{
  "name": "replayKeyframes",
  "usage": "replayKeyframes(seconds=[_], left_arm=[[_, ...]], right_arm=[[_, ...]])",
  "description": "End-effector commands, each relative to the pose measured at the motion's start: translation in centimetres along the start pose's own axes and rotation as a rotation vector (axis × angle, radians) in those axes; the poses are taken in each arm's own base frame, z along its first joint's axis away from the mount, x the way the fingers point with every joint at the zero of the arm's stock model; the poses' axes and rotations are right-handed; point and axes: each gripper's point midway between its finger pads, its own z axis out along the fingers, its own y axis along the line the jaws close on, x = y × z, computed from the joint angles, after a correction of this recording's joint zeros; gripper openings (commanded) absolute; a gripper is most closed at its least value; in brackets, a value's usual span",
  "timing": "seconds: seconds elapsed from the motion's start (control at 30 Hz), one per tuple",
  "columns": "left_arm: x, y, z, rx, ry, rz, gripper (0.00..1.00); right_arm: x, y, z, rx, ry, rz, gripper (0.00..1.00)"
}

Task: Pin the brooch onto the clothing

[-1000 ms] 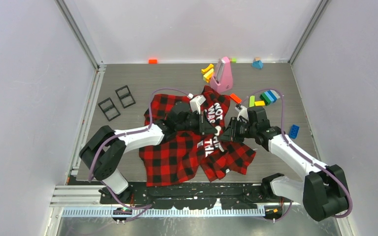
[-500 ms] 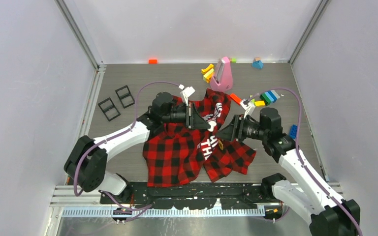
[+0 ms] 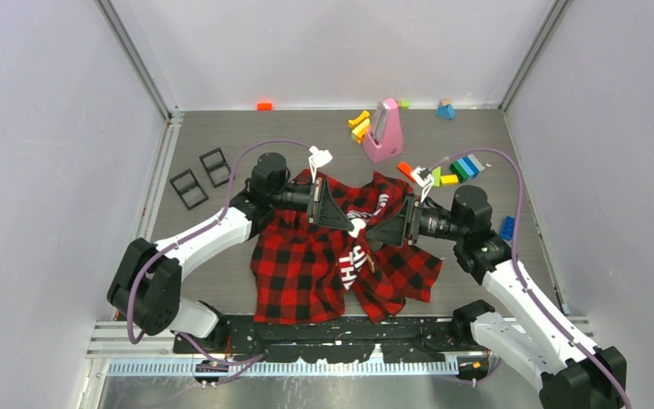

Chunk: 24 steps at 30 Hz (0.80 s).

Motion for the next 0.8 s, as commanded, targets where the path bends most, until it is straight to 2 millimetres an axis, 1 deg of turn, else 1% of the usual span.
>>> replayKeyframes(seconds=[0.0,0.2,0.43,0.53,0.63,0.77], left_arm=[[-1.0,-4.8,-0.8,0.125,0.022,0.141,0.00],[-0.8,-4.8,-0.9,0.141,0.022,0.142,0.00],[-0.6,-5.0,-0.9,0.162,0.034,0.146,0.00],[-0.4,-5.1,-1.0,0.172,0.040,0.153,0.00],[-0.2,-5.3,-1.1,0.184,0.054,0.159,0.00],[0.2,-5.8,-1.3,0.200,0.065,0.182,0.00]], right_arm=[[-0.4,0.8,0.9,-0.053,0.003,-0.025,0.59],[0.1,0.5,2.1,-0.053,0.024,-0.021,0.56],[0.0,0.3,2.6,-0.053,0.016,-0.009,0.49],[-0.2,0.2,2.8,-0.061,0.002,0.003,0.44],[-0.4,0.1,3.1,-0.072,-0.013,0.025,0.37],[-0.8,-0.1,3.5,-0.078,-0.035,0.050,0.31]])
